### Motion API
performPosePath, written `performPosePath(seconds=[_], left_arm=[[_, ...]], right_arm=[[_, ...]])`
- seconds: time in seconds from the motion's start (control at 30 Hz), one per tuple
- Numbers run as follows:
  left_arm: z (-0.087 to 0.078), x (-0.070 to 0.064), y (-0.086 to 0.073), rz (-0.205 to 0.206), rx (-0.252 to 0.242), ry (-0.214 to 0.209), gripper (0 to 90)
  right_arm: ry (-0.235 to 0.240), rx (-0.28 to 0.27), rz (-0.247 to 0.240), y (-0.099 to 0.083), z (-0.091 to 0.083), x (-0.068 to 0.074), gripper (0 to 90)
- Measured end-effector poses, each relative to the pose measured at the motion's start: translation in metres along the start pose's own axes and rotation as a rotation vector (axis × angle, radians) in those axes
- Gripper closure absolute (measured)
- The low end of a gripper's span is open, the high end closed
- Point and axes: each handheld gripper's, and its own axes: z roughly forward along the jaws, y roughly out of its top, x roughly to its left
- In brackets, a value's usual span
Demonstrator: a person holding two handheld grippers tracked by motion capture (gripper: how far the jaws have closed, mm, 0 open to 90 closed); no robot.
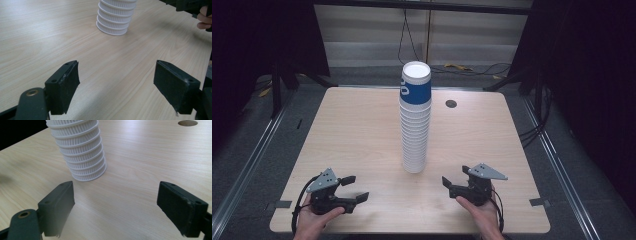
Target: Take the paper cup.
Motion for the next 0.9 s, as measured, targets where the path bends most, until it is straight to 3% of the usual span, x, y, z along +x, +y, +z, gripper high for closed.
performPosePath(seconds=[0.3,0.4,0.5,0.63,0.67,0.9], left_arm=[[0.005,0.002,0.001,0.005,0.022,-0.01,19.2],[0.008,0.001,0.002,0.005,0.025,-0.013,19.4],[0.009,0.001,0.002,0.009,0.032,-0.021,19.5],[0.008,-0.001,0.001,0.002,0.034,-0.03,20.7],[0.007,-0.002,0.001,0.007,0.034,-0.034,21.7],[0.009,-0.002,0.002,0.009,0.039,-0.048,21.2]], right_arm=[[-0.002,-0.013,-0.026,0.002,-0.001,0.001,18.5],[0.032,0.017,-0.061,0.001,0.0,0.004,18.7],[0.032,0.011,-0.071,0.002,-0.001,0.005,19.8],[0.075,0.032,-0.078,0.006,-0.003,0.005,19.3],[0.107,0.054,-0.072,0.007,-0.003,0.007,18.2],[0.133,0.016,-0.081,0.012,-0.009,0.008,18.7]])
